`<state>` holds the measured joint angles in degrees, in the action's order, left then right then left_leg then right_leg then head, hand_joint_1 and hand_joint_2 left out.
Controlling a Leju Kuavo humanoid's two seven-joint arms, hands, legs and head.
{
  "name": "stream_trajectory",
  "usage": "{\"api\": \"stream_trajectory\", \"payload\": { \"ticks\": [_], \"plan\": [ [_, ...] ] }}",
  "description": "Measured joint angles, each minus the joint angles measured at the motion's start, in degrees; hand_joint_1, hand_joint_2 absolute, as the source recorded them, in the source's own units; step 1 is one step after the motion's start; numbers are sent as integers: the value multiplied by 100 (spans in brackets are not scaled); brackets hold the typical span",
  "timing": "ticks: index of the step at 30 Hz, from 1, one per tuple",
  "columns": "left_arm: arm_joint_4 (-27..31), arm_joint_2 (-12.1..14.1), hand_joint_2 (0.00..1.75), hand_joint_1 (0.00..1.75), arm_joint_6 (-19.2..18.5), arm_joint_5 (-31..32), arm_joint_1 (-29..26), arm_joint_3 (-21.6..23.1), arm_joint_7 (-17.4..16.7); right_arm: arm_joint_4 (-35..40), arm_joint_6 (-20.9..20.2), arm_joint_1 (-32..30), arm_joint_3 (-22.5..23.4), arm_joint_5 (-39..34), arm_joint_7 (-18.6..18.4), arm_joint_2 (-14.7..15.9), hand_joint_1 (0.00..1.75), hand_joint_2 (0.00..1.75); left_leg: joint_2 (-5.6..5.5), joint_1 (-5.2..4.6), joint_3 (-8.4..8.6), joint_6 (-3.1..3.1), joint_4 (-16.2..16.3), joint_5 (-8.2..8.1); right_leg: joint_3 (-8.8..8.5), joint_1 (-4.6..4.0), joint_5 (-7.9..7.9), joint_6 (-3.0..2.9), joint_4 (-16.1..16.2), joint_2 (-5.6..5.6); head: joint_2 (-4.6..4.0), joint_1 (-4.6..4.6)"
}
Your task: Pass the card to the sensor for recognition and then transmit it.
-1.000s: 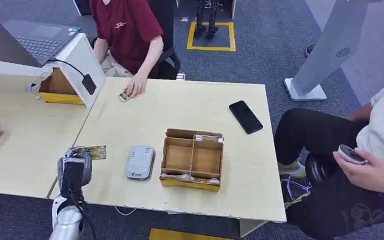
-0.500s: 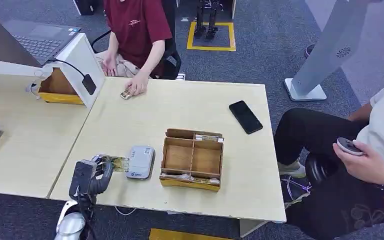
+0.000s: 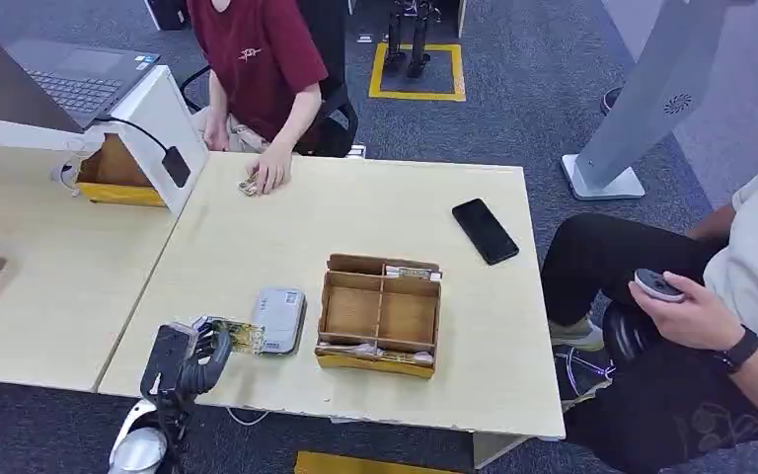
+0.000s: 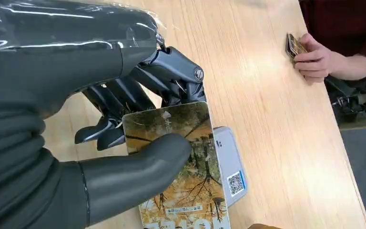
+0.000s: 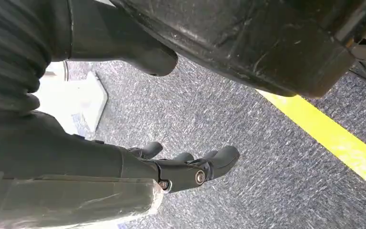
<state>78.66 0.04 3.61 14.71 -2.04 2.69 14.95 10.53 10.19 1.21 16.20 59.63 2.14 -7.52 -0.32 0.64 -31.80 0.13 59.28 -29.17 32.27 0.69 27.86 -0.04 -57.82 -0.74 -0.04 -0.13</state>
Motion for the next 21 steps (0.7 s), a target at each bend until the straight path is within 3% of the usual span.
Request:
{"api": "stream_trajectory", "payload": {
  "ticks": [15, 21],
  "plan": [
    [55, 55, 175, 175, -195, -66, -97, 170, -122, 0, 2, -4, 28, 20, 0, 0, 0, 175, 0, 0, 0, 0, 0, 0, 0, 0, 0, 0, 0, 2, 0, -2],
    [-40, -26, 175, 175, 313, 485, 66, 619, -365, 0, 4, -1, 57, 53, -4, -15, 0, 175, -2, -1, 0, 0, 1, 0, 1, 0, -1, 1, 1, 4, 0, 0]
  ]
}}
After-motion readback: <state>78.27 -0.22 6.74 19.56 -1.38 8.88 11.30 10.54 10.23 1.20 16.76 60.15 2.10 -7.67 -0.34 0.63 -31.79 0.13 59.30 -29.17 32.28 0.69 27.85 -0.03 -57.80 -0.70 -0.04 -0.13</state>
